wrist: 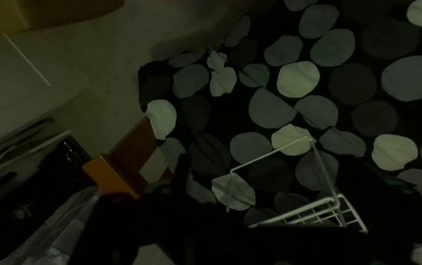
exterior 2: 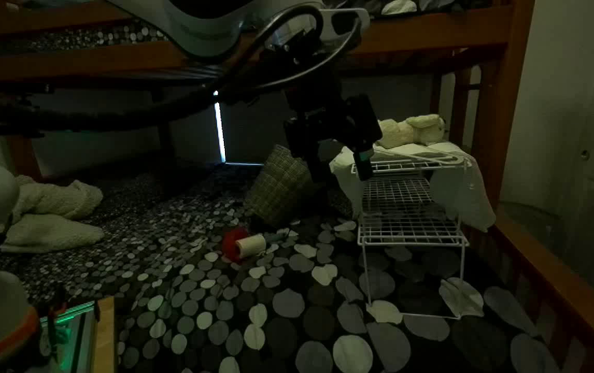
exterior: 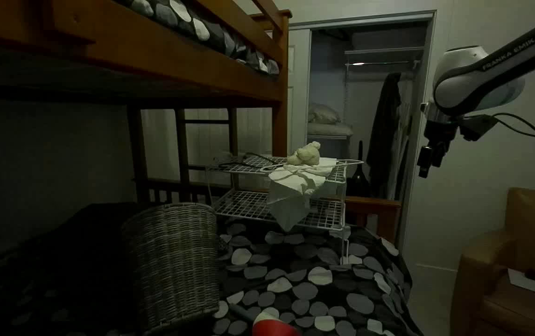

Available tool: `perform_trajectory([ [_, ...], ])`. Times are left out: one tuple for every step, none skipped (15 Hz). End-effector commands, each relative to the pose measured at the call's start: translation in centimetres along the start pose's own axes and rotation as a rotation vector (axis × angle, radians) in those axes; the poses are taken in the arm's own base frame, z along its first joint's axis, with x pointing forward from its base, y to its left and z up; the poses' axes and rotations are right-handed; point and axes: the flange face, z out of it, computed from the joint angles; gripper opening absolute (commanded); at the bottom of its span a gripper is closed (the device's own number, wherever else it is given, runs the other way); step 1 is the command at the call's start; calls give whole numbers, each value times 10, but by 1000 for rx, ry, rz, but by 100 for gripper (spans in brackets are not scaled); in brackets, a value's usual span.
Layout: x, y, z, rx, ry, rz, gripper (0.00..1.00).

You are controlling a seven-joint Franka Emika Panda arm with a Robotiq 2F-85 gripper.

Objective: Move the basket to the left

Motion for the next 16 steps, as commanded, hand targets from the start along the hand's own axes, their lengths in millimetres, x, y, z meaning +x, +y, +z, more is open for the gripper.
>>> perform_trajectory([
  [0,0,-1,1,-1,1,100],
  [0,1,-1,1,-1,1,100],
  [0,1,-1,1,-1,1,100],
  [0,1,-1,1,-1,1,100],
  [0,1,-1,1,-1,1,100],
  [0,1,-1,1,-1,1,100],
  [0,1,-1,1,-1,1,100],
  [0,1,-1,1,-1,1,100],
  [0,1,-1,1,-1,1,100],
  [0,1,-1,1,-1,1,100],
  [0,1,-1,1,-1,1,100],
  [0,-27,4,29,2,-33,100],
  [0,-49,6,53,-1,-60,100],
  [-3,-83,6,126,1,-109,100],
  [-2,-106,1,153,21,-151,100],
  [-2,-133,-3,193,36,-187,100],
])
